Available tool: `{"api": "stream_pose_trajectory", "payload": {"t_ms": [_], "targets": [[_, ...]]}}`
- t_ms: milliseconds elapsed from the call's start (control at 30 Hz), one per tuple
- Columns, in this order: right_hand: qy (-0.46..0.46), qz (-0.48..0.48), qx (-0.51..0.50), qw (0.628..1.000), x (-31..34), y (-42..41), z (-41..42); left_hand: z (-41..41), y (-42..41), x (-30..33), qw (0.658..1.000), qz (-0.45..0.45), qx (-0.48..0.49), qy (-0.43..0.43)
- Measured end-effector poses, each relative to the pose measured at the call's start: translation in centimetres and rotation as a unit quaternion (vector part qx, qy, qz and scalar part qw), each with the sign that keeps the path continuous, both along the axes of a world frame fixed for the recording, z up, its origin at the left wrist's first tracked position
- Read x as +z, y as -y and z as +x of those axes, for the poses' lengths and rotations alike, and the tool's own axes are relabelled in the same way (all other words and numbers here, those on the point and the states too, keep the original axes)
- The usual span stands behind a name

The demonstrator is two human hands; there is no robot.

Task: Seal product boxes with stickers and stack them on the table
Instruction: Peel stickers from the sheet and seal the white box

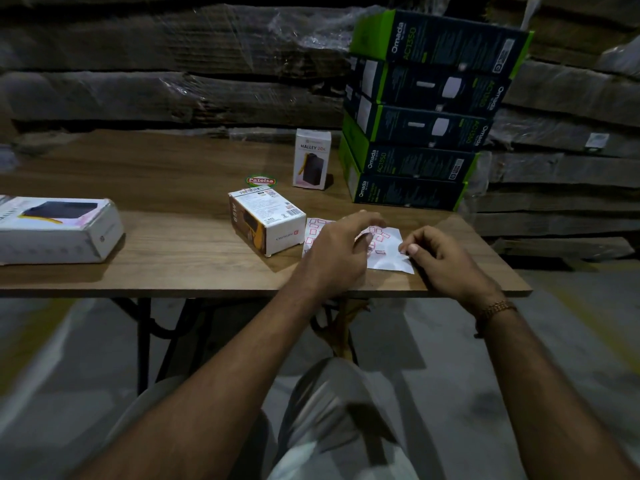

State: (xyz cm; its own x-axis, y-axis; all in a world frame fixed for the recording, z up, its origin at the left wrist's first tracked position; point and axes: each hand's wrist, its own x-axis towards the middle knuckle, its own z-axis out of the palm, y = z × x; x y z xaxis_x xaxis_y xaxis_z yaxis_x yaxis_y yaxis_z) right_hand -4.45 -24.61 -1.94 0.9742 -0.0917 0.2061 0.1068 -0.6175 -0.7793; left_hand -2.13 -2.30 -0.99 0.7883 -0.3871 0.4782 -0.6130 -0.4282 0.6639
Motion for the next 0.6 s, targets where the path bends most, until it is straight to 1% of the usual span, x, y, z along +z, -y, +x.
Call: {"api": "stream_pose_trajectory", "payload": {"t_ms": [67, 133, 233, 300, 367, 433, 500, 600], "targets": [[0.005, -0.003, -0.01, 1.0, -0.2, -0.2, 0.1, -1.1, -0.7, 0.1, 0.992, -0.023, 0.014, 0.123], [0.02, 0.0, -0.02, 1.0, -0.4, -0.4, 0.1, -2.2, -1.5, 0.3, 0.975, -0.02, 0.016, 0.22], [0.037, 0.017, -0.022, 0.999, -0.7, -0.6, 0.0, -2.3, -4.1, 1.5, 0.957, -0.002, 0.028, 0.29], [0.057, 0.015, -0.023, 0.998, -0.8, -0.7, -0.2, -1.1, -6.8, 1.9, 0.949, 0.026, 0.083, 0.303], [0.067, 0.016, -0.029, 0.997, -0.7, -0.7, -0.5, 0.3, -9.7, 1.9, 0.941, 0.083, 0.17, 0.282], [0.078, 0.023, -0.043, 0.996, -0.7, -1.2, -0.8, 1.1, -12.0, 1.8, 0.94, 0.13, 0.223, 0.224], [0.115, 0.009, -0.06, 0.991, -0.6, -2.6, -1.2, 1.4, -13.4, 1.6, 0.955, 0.162, 0.213, 0.131], [0.189, -0.078, -0.059, 0.977, -0.6, -6.4, -1.9, 1.6, -14.5, 1.6, 0.976, 0.155, 0.153, -0.019]]}}
